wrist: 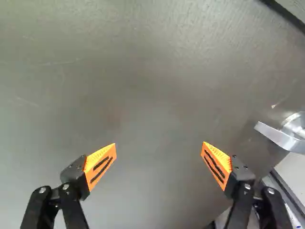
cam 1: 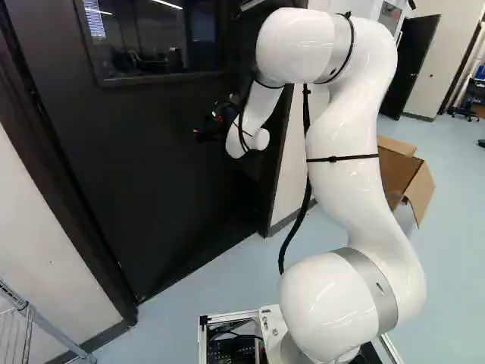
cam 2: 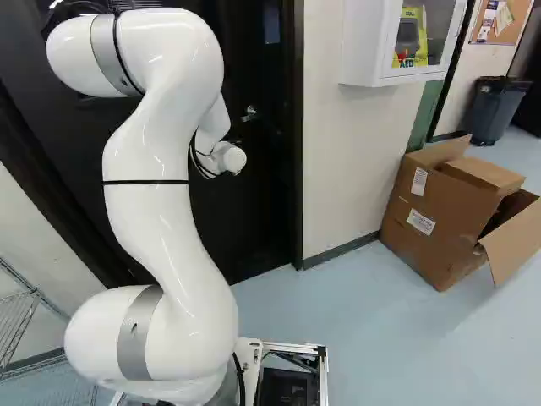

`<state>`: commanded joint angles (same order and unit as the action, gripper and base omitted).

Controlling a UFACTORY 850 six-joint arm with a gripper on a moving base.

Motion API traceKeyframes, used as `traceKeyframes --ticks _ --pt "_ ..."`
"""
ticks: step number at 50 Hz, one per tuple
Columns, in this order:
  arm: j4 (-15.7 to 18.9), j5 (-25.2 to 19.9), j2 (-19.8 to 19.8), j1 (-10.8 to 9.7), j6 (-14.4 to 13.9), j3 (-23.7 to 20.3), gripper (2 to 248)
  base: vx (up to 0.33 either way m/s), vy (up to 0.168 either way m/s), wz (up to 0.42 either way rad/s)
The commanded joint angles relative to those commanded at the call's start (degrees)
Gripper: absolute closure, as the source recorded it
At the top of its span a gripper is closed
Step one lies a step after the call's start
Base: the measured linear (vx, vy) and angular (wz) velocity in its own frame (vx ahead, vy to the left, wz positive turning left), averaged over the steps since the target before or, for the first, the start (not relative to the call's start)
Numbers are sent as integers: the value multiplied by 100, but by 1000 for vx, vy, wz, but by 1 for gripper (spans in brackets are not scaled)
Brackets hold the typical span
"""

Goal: Open the door and move inside

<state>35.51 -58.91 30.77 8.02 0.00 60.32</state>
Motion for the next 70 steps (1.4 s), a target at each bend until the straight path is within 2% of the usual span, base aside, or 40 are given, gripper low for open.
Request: traceKeyframes --ticks 12,24,70 --pt "0 0 -44 186 0 -57 3 0 0 0" --pt "0 0 126 290 0 169 3 0 0 0" --pt "0 0 1447 349 0 1999 3 -1 0 0"
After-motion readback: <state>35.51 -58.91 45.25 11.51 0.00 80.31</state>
